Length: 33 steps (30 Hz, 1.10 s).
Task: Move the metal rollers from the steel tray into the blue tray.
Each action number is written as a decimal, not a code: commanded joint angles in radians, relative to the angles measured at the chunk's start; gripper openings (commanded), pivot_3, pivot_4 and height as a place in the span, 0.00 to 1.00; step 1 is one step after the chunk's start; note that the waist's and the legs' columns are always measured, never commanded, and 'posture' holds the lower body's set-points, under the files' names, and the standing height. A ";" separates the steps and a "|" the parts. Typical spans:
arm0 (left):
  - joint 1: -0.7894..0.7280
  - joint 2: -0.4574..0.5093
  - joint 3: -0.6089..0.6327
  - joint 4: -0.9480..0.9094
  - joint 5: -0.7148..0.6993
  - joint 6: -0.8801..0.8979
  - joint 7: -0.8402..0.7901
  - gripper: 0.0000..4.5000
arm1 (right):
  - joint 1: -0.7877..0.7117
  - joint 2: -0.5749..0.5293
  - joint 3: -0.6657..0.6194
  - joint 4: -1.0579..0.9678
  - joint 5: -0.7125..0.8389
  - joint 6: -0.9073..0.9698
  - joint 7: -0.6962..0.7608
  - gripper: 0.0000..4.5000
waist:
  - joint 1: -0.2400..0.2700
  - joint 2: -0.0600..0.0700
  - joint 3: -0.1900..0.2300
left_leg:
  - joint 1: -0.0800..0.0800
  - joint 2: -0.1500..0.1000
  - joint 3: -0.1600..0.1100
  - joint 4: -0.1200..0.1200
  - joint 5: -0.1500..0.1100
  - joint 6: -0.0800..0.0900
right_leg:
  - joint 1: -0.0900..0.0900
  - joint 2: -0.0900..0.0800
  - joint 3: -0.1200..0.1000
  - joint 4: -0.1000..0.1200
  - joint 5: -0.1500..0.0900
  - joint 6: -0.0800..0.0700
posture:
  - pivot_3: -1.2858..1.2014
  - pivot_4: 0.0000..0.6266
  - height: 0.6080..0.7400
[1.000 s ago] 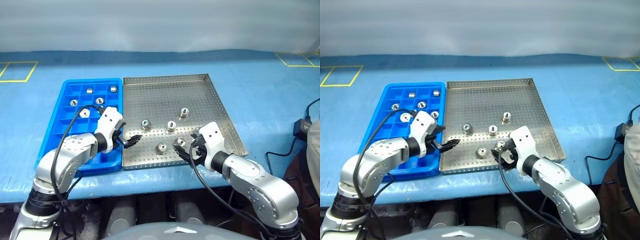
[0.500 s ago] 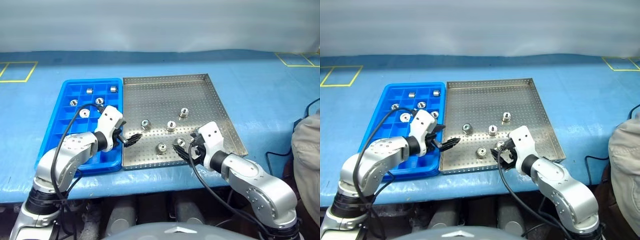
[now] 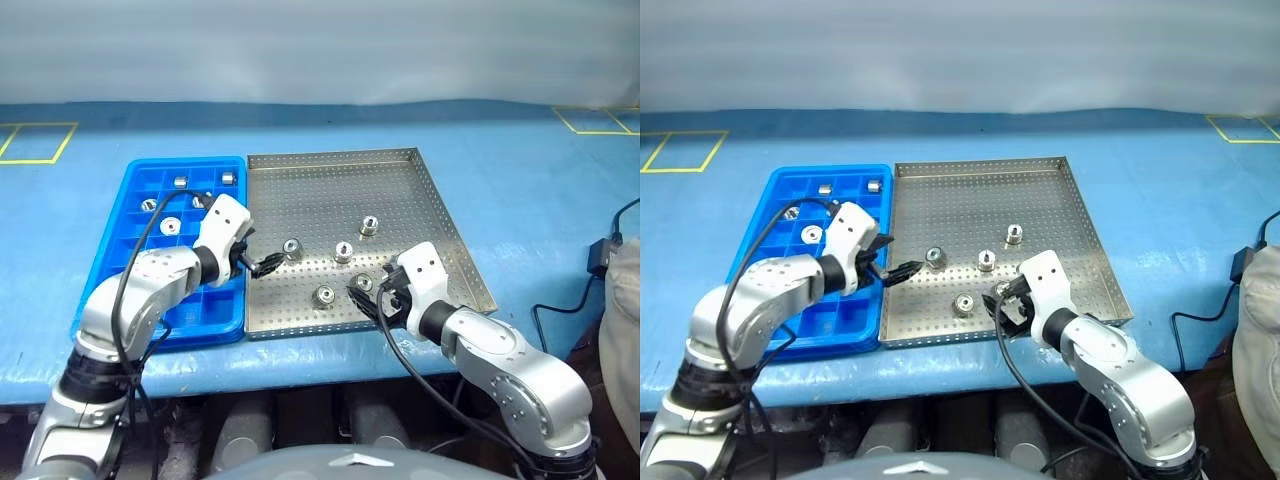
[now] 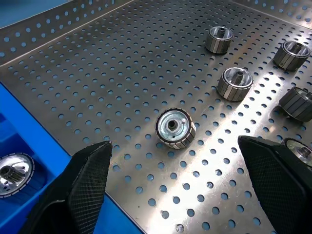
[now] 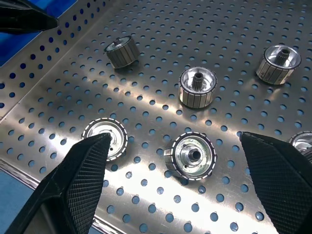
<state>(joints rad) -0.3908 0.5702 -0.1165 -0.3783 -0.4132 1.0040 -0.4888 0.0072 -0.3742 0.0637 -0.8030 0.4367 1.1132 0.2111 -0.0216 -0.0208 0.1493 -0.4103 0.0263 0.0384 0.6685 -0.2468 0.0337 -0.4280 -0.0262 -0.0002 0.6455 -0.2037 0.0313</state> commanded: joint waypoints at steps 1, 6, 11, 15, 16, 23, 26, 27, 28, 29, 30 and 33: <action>-0.128 -0.046 -0.054 0.129 0.026 0.005 -0.017 1.00 | -0.021 0.002 0.002 -0.009 -0.008 -0.034 0.001 1.00 | 0.003 0.000 0.000 | 0.000 0.000 0.000 0.000 0.000 0.000 | 0.000 0.000 0.000 0.000 0.000 0.000 | 0.50 0.24 1.00; -0.266 -0.125 -0.119 0.385 0.087 -0.031 -0.036 1.00 | -0.030 0.008 0.021 -0.001 -0.016 -0.047 -0.003 1.00 | -0.003 0.000 0.000 | -0.001 -0.001 0.000 0.001 0.000 0.001 | 0.000 0.000 0.001 0.000 0.001 0.002 | 0.49 0.24 1.00; -0.328 -0.171 -0.170 0.552 0.154 -0.064 -0.051 1.00 | -0.010 0.018 0.022 -0.014 -0.024 -0.055 -0.015 1.00 | -0.010 0.000 0.000 | -0.001 -0.001 0.000 0.000 0.000 0.001 | -0.001 0.001 0.001 0.000 0.003 0.004 | 0.48 0.24 1.00; -0.350 -0.178 -0.205 0.615 0.189 -0.081 -0.091 1.00 | 0.003 0.025 0.022 -0.023 -0.029 -0.055 -0.027 1.00 | -0.014 0.000 0.000 | -0.001 -0.001 0.000 0.000 0.000 0.001 | -0.001 0.001 0.001 0.000 0.002 0.004 | 0.48 0.24 1.00; -0.354 -0.176 -0.214 0.623 0.196 -0.082 -0.105 1.00 | 0.005 0.027 0.022 -0.025 -0.030 -0.055 -0.029 1.00 | -0.017 0.000 0.000 | -0.001 -0.001 0.000 0.000 0.000 0.001 | -0.001 0.001 0.001 0.000 0.002 0.004 | 0.47 0.24 1.00; -0.365 -0.146 -0.289 0.645 0.255 -0.078 -0.194 0.96 | 0.008 0.033 0.022 -0.033 -0.033 -0.051 -0.040 1.00 | -0.022 0.000 0.000 | -0.001 0.000 0.001 0.000 0.000 0.002 | -0.001 0.001 0.002 0.000 0.002 0.004 | 0.47 0.24 1.00; -0.373 -0.144 -0.294 0.659 0.281 -0.076 -0.201 0.80 | 0.005 0.034 0.022 -0.031 -0.033 -0.050 -0.041 1.00 | -0.021 0.000 0.000 | -0.001 -0.001 0.002 0.001 0.000 0.002 | -0.001 0.001 0.003 0.000 0.002 0.004 | 0.47 0.24 1.00; -0.375 -0.145 -0.292 0.661 0.286 -0.077 -0.203 0.72 | 0.004 0.034 0.022 -0.030 -0.034 -0.050 -0.041 1.00 | -0.021 0.000 0.000 | -0.001 -0.001 0.002 0.001 0.000 0.002 | -0.001 0.001 0.003 0.000 0.002 0.004 | 0.48 0.24 1.00; -0.377 -0.146 -0.288 0.660 0.289 -0.078 -0.204 0.66 | 0.003 0.034 0.022 -0.030 -0.034 -0.050 -0.041 1.00 | -0.021 0.000 0.000 | -0.001 -0.001 0.002 0.001 0.000 0.002 | -0.001 0.001 0.003 0.000 0.002 0.004 | 0.48 0.24 1.00; -0.378 -0.147 -0.281 0.655 0.291 -0.076 -0.204 0.57 | 0.003 0.034 0.022 -0.029 -0.033 -0.050 -0.041 1.00 | -0.021 0.000 0.000 | -0.001 0.000 0.002 0.001 0.000 0.002 | -0.001 0.001 0.003 0.000 0.002 0.004 | 0.48 0.24 1.00; -0.378 -0.150 -0.270 0.646 0.291 -0.077 -0.201 0.50 | 0.002 0.034 0.022 -0.028 -0.033 -0.049 -0.040 1.00 | -0.021 0.000 0.000 | -0.001 0.000 0.002 0.001 0.000 0.002 | -0.001 0.001 0.003 0.000 0.002 0.004 | 0.48 0.24 1.00; -0.373 -0.156 -0.219 0.595 0.273 -0.081 -0.186 0.40 | -0.001 0.032 0.024 -0.027 -0.032 -0.048 -0.037 1.00 | -0.018 0.000 0.000 | -0.001 0.000 0.002 0.001 0.000 0.002 | -0.001 0.001 0.003 0.000 0.002 0.004 | 0.48 0.24 1.00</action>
<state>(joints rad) -0.7541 0.4172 -0.3863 0.2714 -0.1309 0.9309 -0.6786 0.0160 -0.3439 0.0977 -0.7972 0.4032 1.0772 0.1739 -0.0398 -0.0209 0.1492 -0.4117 0.0259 0.0400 0.6691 -0.2470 0.0354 -0.4295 -0.0257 0.0023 0.6454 -0.2014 0.0352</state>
